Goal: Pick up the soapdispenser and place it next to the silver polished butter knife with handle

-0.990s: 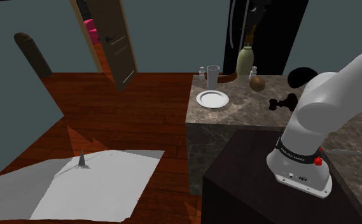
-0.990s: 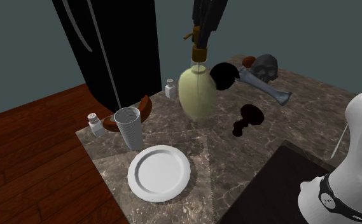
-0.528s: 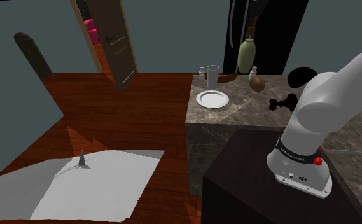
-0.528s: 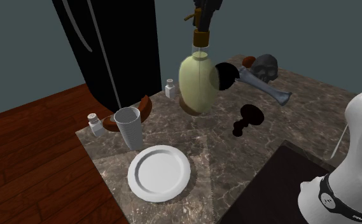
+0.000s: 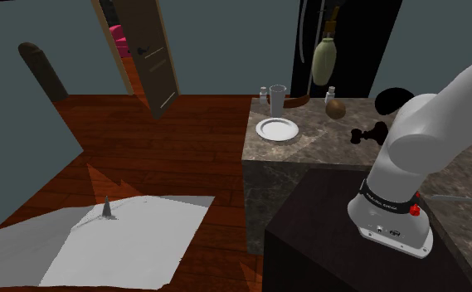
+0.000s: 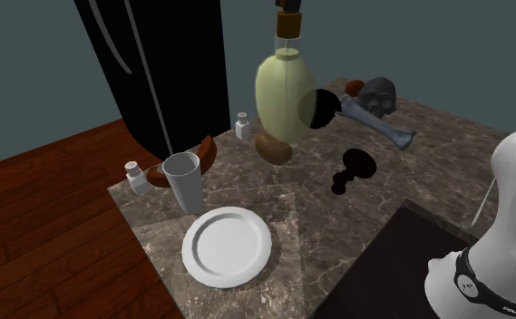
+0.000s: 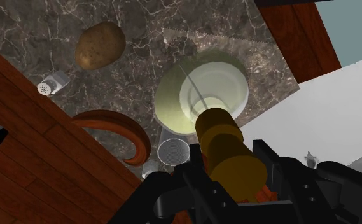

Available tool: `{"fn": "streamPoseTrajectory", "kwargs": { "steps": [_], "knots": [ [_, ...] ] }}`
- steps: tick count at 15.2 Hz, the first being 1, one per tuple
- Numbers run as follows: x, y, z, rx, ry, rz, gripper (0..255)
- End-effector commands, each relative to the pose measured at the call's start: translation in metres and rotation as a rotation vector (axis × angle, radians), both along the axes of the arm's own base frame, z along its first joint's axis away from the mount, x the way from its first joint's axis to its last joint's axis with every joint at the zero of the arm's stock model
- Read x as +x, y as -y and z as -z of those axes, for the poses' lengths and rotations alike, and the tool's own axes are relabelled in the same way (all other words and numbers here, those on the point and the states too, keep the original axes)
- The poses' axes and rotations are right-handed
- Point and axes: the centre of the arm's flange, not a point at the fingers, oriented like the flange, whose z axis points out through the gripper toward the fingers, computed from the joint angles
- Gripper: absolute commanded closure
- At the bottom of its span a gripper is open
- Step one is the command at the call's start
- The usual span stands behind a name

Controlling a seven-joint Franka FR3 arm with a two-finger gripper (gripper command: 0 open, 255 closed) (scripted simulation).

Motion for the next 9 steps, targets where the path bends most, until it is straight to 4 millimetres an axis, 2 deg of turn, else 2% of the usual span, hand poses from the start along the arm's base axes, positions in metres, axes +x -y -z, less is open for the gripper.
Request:
{"fn": "streamPoseTrajectory", "kwargs": {
  "steps": [1, 9],
  "knots": [
    [0.000, 0.000, -0.011, 0.000, 0.000, 0.000, 255],
    [0.000, 0.000, -0.053, 0.000, 0.000, 0.000, 255]
  ]
}}
